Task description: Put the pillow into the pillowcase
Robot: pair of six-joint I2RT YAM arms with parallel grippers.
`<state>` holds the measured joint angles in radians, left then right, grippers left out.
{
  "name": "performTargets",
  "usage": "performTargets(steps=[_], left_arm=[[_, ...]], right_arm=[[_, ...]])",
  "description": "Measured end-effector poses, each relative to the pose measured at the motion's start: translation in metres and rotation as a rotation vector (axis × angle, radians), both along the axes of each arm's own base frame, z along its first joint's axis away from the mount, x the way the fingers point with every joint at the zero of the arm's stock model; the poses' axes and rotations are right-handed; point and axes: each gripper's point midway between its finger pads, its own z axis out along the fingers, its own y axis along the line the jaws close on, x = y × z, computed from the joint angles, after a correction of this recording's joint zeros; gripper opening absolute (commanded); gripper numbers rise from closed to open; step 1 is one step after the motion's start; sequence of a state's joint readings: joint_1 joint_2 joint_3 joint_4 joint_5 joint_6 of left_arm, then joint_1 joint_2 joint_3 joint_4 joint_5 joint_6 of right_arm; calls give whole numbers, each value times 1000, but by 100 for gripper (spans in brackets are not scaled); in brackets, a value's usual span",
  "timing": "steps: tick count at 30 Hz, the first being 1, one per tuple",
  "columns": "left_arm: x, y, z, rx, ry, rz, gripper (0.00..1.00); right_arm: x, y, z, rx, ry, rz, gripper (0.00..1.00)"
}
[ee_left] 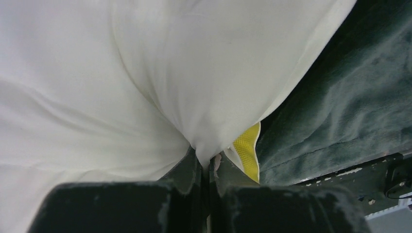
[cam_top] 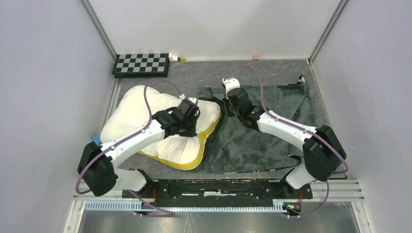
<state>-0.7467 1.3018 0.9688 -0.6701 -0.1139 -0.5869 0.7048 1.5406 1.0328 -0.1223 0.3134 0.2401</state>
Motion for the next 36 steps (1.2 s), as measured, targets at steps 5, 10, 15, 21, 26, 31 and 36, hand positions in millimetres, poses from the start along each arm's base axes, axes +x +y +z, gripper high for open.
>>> performTargets(steps=[5, 10, 15, 21, 26, 31, 36], left_arm=[[13, -25, 30, -1, -44, -32, 2], [36, -50, 58, -41, -110, -51, 2], [29, -54, 11, -12, -36, -79, 2], [8, -52, -32, -11, 35, -109, 2], [9, -55, -28, -21, 27, -113, 2], [9, -63, -24, -39, 39, -129, 2], [22, -72, -5, -38, 27, -122, 2]], right_arm=[[-8, 9, 11, 11, -31, 65, 0], [-10, 11, 18, 15, -51, 91, 0], [-12, 6, 20, 4, -56, 91, 0], [-14, 6, 19, -7, -49, 104, 0], [-21, 23, 26, 1, -58, 155, 0], [-34, 39, 27, -10, -66, 211, 0], [-40, 44, 34, 21, -70, 255, 0]])
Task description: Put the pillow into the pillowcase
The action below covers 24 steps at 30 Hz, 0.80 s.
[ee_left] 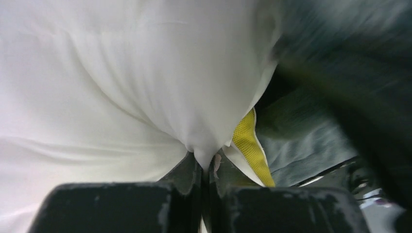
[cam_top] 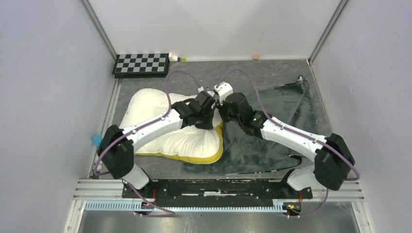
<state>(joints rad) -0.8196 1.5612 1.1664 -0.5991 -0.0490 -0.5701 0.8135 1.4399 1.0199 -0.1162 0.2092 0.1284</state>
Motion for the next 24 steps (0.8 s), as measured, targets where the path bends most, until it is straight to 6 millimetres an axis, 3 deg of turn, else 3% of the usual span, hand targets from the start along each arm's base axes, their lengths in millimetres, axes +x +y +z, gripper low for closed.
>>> performTargets(steps=[4, 6, 9, 12, 14, 15, 17, 20, 24], left_arm=[[32, -19, 46, -86, -85, 22, 2], [42, -25, 57, -111, -100, 19, 2], [51, -32, 44, -110, -83, 12, 2], [55, -38, 15, -100, -56, 8, 5], [55, -38, -3, -93, -36, 5, 17], [55, -38, -9, -95, -25, 3, 31], [54, -39, -14, -106, -19, -2, 46], [54, -40, -6, -128, -44, -3, 73], [42, -25, 17, -146, -82, 2, 90]], right_arm=[[-14, -12, -2, 25, -14, 11, 0], [-15, -17, 2, 40, -35, -2, 0], [-12, -20, 2, 43, -39, -16, 1], [-13, -21, -11, 17, -6, -20, 8], [-15, -26, -26, -18, 39, -38, 18], [-16, -29, -34, -40, 60, -48, 26], [-17, -32, -38, -55, 79, -64, 40], [-18, -35, -37, -61, 89, -83, 62], [-21, -49, -30, -78, 88, -127, 68]])
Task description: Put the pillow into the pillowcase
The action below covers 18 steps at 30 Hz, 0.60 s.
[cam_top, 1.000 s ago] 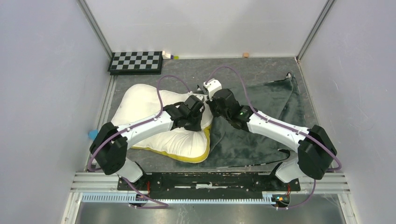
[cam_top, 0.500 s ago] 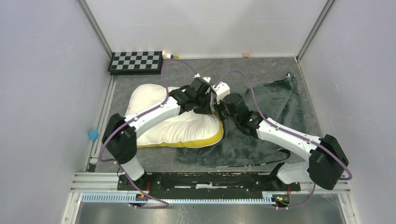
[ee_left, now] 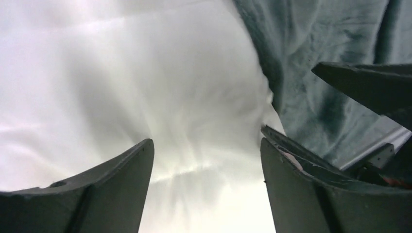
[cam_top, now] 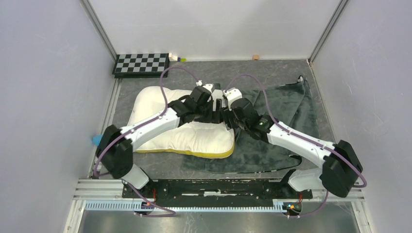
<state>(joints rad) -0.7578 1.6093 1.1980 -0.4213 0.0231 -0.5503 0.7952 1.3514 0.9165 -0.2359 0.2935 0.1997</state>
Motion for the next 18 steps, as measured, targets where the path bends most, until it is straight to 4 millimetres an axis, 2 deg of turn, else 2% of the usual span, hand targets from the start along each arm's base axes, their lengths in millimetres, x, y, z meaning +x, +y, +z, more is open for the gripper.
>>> performTargets(steps=[4, 6, 8, 11, 14, 15, 17, 18], left_arm=[[-16, 10, 38, -26, -80, 3, 100], [-29, 11, 54, -37, -117, -11, 100], [-42, 11, 61, -33, -139, -29, 100], [-59, 11, 53, 7, -145, -52, 100], [-74, 15, 27, 93, -119, -74, 100], [-76, 16, 21, 111, -111, -79, 97], [-77, 14, 7, 156, -101, -81, 84], [-76, 14, 2, 172, -98, -78, 74]], right_arm=[[-6, -9, 18, 38, -31, -33, 73], [-10, -15, 21, 59, -40, -48, 74], [-17, -23, 19, 69, -40, -64, 74], [-26, -34, 10, 61, -23, -86, 75], [-33, -42, -1, 51, -2, -104, 75], [-35, -44, -4, 48, 2, -110, 75], [-38, -48, -12, 46, 17, -122, 75], [-40, -50, -17, 42, 26, -127, 75]])
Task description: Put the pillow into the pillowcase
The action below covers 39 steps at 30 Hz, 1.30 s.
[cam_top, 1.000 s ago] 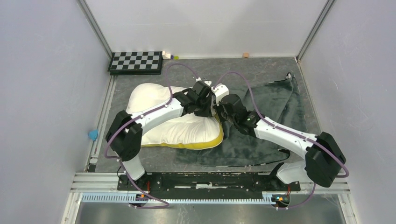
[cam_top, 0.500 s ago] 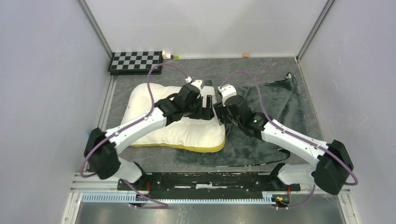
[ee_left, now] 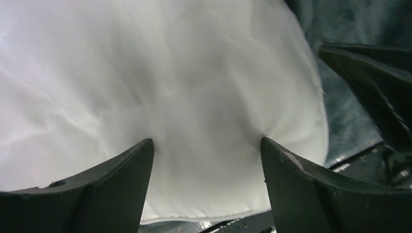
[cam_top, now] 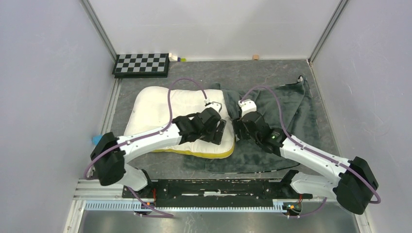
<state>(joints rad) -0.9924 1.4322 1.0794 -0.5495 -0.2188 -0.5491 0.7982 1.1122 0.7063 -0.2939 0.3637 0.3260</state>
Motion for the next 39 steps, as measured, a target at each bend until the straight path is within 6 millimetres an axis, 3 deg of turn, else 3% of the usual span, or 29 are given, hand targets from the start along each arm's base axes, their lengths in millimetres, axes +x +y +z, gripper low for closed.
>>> performTargets(steps=[3, 6, 8, 16, 20, 24, 30, 34, 39], left_arm=[[5, 2, -21, 63, 13, 28, 36], [7, 3, -34, 98, 21, 38, 11], [9, 5, -33, 104, 11, 47, 3], [11, 6, -28, 101, 1, 54, 2], [13, 6, -22, 96, -1, 59, 2], [20, 5, -12, 78, 0, 74, 2], [40, 3, 2, 24, 11, 107, 2], [47, -1, -13, 10, 65, 107, 2], [52, -5, -31, 2, 123, 110, 2]], right_arm=[[-5, -3, -12, -3, 26, -9, 75], [-9, -4, -21, 4, 44, -13, 75], [-10, -4, -26, 8, 50, -14, 74], [-3, 11, -56, 11, 95, -5, 64], [-1, 16, -68, 9, 117, -7, 26], [-3, 18, -68, 23, 121, -5, 0], [-9, 20, -37, 80, 61, 20, 0], [-19, 21, -7, 123, 2, 80, 0], [-33, 25, 6, 121, -4, 159, 0]])
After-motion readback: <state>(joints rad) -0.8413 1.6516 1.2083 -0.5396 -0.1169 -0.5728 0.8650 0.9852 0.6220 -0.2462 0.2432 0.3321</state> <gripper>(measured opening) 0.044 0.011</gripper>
